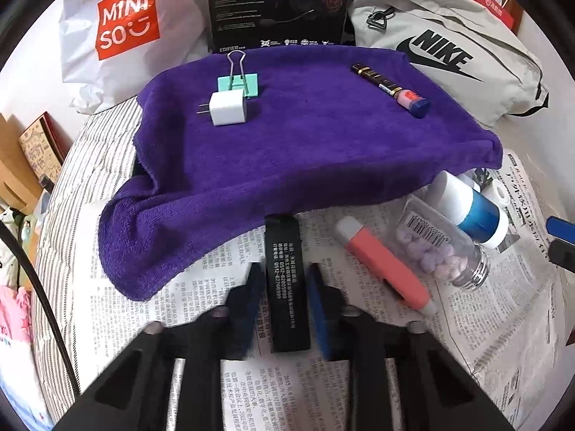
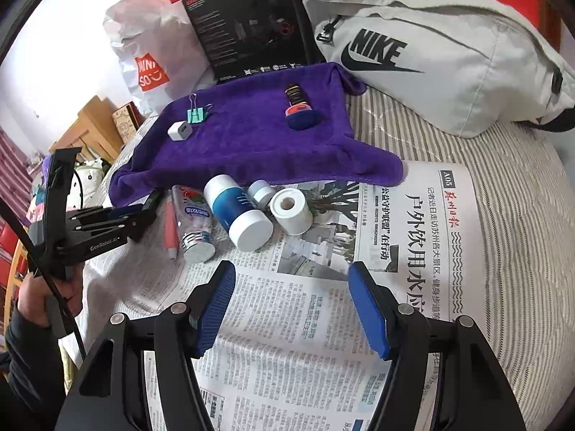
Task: Organize rigid objects
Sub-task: 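Grasp the black Horizon case with the left tool while the right tool reaches toward the white tape roll, then lift the black case with the left tool while the right tool grasps the white tape roll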
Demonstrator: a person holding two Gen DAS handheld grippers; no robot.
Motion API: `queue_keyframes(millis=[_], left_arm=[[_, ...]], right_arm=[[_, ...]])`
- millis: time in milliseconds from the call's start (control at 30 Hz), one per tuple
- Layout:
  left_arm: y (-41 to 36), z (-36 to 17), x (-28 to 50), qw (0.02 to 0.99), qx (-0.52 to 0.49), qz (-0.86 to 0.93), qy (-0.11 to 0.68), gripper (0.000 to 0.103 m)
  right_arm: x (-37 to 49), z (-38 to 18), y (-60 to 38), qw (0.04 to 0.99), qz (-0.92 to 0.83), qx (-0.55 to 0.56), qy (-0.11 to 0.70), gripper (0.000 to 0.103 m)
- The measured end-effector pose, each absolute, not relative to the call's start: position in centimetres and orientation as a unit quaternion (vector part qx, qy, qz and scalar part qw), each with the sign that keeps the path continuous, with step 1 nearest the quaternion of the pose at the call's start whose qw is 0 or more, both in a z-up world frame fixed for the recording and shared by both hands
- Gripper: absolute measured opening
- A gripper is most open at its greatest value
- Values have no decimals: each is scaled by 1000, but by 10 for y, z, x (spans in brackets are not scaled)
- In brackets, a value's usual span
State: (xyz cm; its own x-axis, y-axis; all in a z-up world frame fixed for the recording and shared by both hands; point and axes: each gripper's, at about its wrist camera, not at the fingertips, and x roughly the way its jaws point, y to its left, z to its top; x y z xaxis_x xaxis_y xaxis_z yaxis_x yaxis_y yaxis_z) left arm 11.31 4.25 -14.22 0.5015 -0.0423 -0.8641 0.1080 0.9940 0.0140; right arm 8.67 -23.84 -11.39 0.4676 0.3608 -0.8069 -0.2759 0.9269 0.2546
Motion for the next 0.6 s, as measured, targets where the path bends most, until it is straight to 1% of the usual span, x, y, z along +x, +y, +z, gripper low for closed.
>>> queue_keyframes(millis=[67,167,333,400,500,600], left_arm=[[43,-143,115,867,26,-44,496,21],[43,-143,115,869,28,-45,492,21],[44,-143,111,870,25,-44,491,21],[46,-143,111,871,18,-46,489,21],[46,-142,111,871,16,-50,488,21],[47,-142,112,871,15,-52,488,21]], right_arm=[[91,-116,-240,856,190,55,477,65],[103,-119,-240,862,180,63,470,61],[123,-128,-227,864,167,25,474,50],[129,-134,-222,858,167,19,485,48],[134,-143,-212,854,170,10,492,40],[138,-151,-205,855,165,-7,492,38]])
